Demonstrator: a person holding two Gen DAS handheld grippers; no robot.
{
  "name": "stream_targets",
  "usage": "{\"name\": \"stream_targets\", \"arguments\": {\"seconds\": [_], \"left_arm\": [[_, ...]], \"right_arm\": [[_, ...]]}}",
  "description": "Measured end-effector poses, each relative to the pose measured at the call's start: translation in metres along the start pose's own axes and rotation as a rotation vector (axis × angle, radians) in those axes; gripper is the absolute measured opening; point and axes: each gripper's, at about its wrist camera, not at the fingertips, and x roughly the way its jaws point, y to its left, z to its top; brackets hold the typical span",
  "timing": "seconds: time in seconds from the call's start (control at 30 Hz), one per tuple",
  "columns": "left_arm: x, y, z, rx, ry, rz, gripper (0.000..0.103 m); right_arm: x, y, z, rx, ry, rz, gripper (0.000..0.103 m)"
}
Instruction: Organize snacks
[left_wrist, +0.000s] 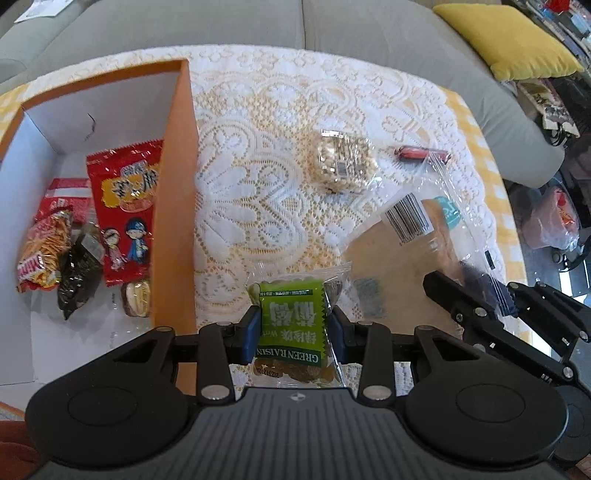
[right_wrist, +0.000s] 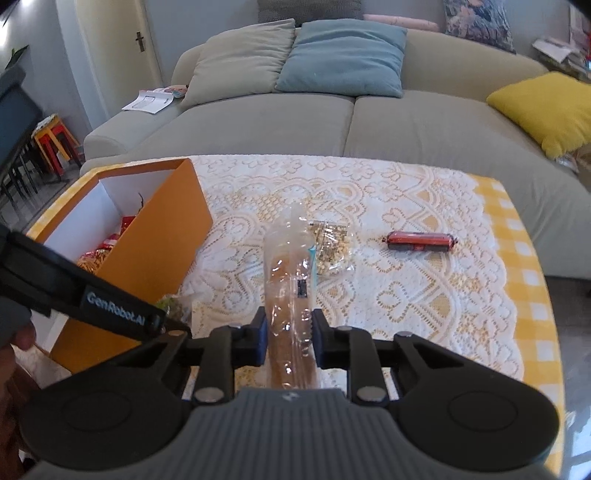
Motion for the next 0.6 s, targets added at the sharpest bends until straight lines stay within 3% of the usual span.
{"name": "stream_targets", "arguments": {"seconds": [0.17,0.43,0.6], "left_arm": [[-0.034,0.007,-0.004,-0.002,-0.059,-0.007,0.043],[-0.091,0.038,-0.003,-0.008,-0.159,0.045,0.043],[-0.102,0.069,-0.002,0.004,-0.165,0.162,0.043]], "right_arm": [[-0.024,0.013,0.009,-0.036,-0.052,-0.003,0.02],[-0.071,0.044,0.036,-0.04,-0.19,0.079,0.02],[-0.082,0.065,0.056,0.018,-0.244,0.21,0.02]]}}
